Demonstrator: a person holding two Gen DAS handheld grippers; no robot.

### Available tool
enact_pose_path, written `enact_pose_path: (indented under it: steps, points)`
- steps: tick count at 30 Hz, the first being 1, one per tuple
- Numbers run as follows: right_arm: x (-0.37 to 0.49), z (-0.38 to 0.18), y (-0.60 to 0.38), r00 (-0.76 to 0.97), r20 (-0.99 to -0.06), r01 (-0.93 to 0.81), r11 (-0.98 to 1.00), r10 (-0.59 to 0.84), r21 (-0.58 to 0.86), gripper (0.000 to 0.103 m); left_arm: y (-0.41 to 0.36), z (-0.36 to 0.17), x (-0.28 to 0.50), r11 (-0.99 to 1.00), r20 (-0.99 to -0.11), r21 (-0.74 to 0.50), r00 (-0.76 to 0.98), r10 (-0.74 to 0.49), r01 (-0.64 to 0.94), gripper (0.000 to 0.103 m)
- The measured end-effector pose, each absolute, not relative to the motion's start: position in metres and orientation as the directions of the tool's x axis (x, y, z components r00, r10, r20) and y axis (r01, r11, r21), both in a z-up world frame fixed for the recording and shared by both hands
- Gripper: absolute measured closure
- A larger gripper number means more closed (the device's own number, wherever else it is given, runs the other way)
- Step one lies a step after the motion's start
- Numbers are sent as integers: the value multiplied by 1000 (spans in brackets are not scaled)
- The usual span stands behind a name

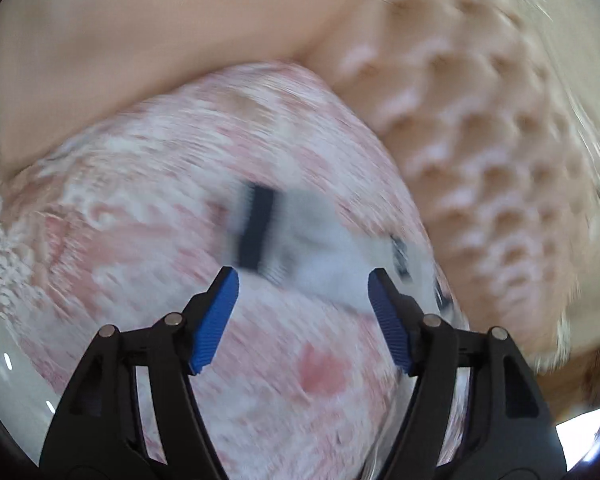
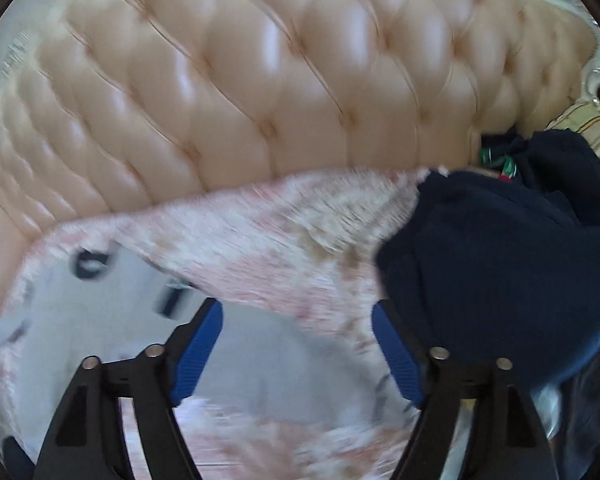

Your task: Fold clothes

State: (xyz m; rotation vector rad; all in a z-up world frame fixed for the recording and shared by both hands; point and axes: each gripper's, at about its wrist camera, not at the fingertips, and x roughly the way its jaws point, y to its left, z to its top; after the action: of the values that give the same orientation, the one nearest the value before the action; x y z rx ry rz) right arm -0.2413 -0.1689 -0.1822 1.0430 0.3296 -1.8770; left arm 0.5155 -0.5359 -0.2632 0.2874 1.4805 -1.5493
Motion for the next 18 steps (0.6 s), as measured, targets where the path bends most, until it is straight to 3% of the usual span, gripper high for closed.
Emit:
enact_pose_path:
  steps: [5, 8, 14, 16, 17, 18]
  points:
    - [-149, -187, -161, 9, -671, 825, -373, -741, 424, 22, -566, -274, 529, 53, -674, -674, -584, -452, 737, 33]
    - [-105, -203, -169, 90, -675, 821, -329, -733, 467, 22, -584, -284, 529, -36, -660, -679, -631, -408, 734, 40]
    - [-44, -219, -179, 186, -675, 812, -276, -714, 515, 22, -604, -309, 518, -165, -653, -683, -696, -297, 711, 43]
    - [-40, -216, -178, 187, -669, 810, -272, -719, 519, 22, -604, -313, 513, -191, -656, -682, -706, -266, 706, 58]
    - [-39, -215, -178, 187, -666, 810, -270, -722, 521, 22, -604, -314, 512, -197, -657, -684, -710, -252, 703, 98]
    - [-37, -214, -178, 187, -663, 809, -269, -725, 523, 22, -604, -316, 511, -204, -659, -685, -714, -237, 700, 97]
